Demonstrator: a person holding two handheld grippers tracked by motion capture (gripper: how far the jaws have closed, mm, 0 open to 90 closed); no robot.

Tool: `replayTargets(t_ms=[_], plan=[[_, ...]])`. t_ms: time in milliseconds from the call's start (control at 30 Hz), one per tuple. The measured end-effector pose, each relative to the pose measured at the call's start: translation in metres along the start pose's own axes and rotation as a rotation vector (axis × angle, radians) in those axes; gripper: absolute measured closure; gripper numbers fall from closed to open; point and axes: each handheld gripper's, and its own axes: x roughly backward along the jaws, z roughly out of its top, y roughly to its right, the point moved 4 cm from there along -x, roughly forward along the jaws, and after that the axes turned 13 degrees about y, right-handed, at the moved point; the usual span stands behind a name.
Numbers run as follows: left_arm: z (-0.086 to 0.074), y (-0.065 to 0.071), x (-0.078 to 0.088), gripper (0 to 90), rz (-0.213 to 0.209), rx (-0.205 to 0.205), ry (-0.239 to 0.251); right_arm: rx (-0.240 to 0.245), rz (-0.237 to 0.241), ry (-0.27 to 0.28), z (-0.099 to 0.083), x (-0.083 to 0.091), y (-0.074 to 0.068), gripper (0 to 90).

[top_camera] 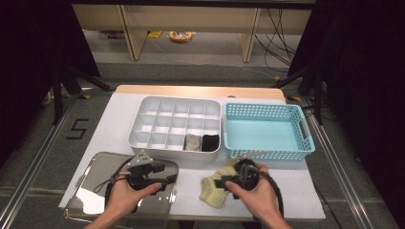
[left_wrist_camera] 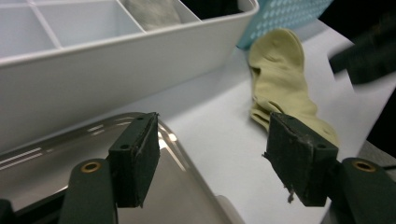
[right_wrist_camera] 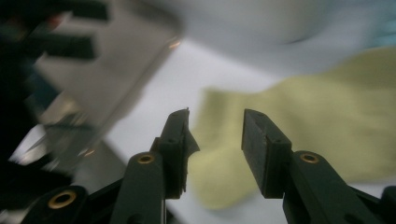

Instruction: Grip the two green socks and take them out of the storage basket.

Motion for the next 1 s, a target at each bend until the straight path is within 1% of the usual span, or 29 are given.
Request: replayTargets(t_ms=[33, 67, 100, 133, 167, 200, 233, 267, 300, 333, 367, 400, 433, 467, 500, 533, 567, 633, 667, 700, 733, 767, 800, 833, 867, 900, 933, 967, 1000], plan=[[-0.002, 0.004, -0.005, 34.6, -0.019, 0.007, -0.022, -0.012, -0.030, 0.005, 0.003, 0.003, 0.008, 61.9], [-0.003, 0.007, -0.007, 35.2, -0.034, 0.016, -0.037, -0.052, -0.091, 0.004, 0.005, 0.006, 0.020, 61.4], [-0.005, 0.010, -0.012, 35.6, -0.055, 0.030, -0.058, -0.048, -0.116, 0.020, 0.006, 0.006, 0.028, 60.8], [-0.007, 0.014, -0.016, 35.9, -0.069, 0.033, -0.077, -0.039, -0.159, 0.022, 0.007, 0.005, 0.040, 60.6], [-0.009, 0.017, -0.019, 36.6, -0.079, 0.026, -0.096, -0.060, -0.165, 0.010, 0.008, 0.005, 0.048, 59.8], [-0.011, 0.019, -0.024, 37.1, -0.095, 0.028, -0.112, -0.026, -0.197, 0.014, 0.008, 0.003, 0.059, 59.3], [-0.013, 0.022, -0.027, 37.3, -0.107, 0.024, -0.135, -0.053, -0.203, 0.008, 0.008, 0.002, 0.066, 59.1], [-0.014, 0.024, -0.030, 37.4, -0.120, 0.028, -0.151, -0.044, -0.214, 0.009, 0.007, -0.001, 0.074, 57.9], [-0.015, 0.026, -0.033, 37.4, -0.121, 0.024, -0.156, -0.051, -0.232, 0.006, 0.007, -0.003, 0.079, 56.6], [-0.015, 0.028, -0.036, 37.3, -0.120, 0.009, -0.163, -0.048, -0.220, 0.002, 0.006, -0.006, 0.083, 55.6], [-0.016, 0.029, -0.039, 37.1, -0.129, 0.006, -0.171, -0.070, -0.230, 0.004, 0.005, -0.009, 0.084, 54.4], [-0.017, 0.031, -0.043, 37.1, -0.139, 0.003, -0.176, -0.123, -0.222, 0.006, 0.004, -0.012, 0.081, 54.0], [-0.018, 0.033, -0.045, 37.3, -0.145, 0.003, -0.180, -0.050, -0.208, 0.009, 0.004, -0.015, 0.087, 54.0], [-0.018, 0.034, -0.047, 37.7, -0.146, 0.003, -0.183, -0.053, -0.213, 0.005, 0.004, -0.017, 0.087, 55.8], [-0.019, 0.035, -0.049, 37.9, -0.153, -0.002, -0.187, -0.050, -0.208, -0.001, 0.004, -0.019, 0.087, 58.8], [-0.019, 0.036, -0.050, 38.2, -0.150, -0.006, -0.187, -0.046, -0.216, -0.007, 0.004, -0.021, 0.087, 63.5], [-0.020, 0.036, -0.052, 38.4, -0.150, -0.017, -0.188, -0.048, -0.215, -0.015, 0.004, -0.022, 0.087, 69.8], [-0.020, 0.038, -0.054, 38.5, -0.145, -0.016, -0.190, -0.054, -0.219, -0.038, 0.003, -0.023, 0.087, 81.7], [-0.020, 0.039, -0.055, 38.7, -0.142, -0.017, -0.187, -0.062, -0.215, -0.045, 0.002, -0.023, 0.087, 85.5], [-0.020, 0.039, -0.055, 38.8, -0.148, -0.016, -0.193, -0.093, -0.216, -0.058, 0.001, -0.020, 0.083, 86.8], [-0.021, 0.040, -0.056, 38.9, -0.145, -0.024, -0.194, -0.095, -0.226, -0.075, 0.000, -0.017, 0.083, 87.1], [-0.021, 0.041, -0.057, 38.9, -0.147, -0.019, -0.195, -0.069, -0.214, -0.059, -0.001, -0.016, 0.084, 87.2], [-0.022, 0.041, -0.058, 38.9, -0.152, -0.025, -0.200, -0.078, -0.210, -0.073, -0.003, -0.013, 0.082, 87.3], [-0.022, 0.042, -0.060, 38.9, -0.163, -0.022, -0.207, -0.090, -0.222, -0.085, -0.005, -0.009, 0.080, 87.3], [-0.023, 0.044, -0.061, 38.9, -0.158, -0.026, -0.204, -0.125, -0.220, -0.080, -0.008, -0.007, 0.077, 87.3], [-0.023, 0.045, -0.063, 38.9, -0.165, -0.025, -0.208, -0.110, -0.229, -0.104, -0.010, -0.002, 0.080, 87.3], [-0.024, 0.046, -0.065, 38.9, -0.169, -0.030, -0.214, -0.165, -0.230, -0.104, -0.013, 0.001, 0.075, 87.2], [-0.025, 0.047, -0.067, 38.9, -0.167, -0.038, -0.218, -0.095, -0.216, -0.097, -0.015, 0.004, 0.082, 87.0], [-0.025, 0.047, -0.068, 38.9, -0.165, -0.046, -0.221, -0.150, -0.227, -0.099, -0.019, 0.008, 0.077, 86.7]])
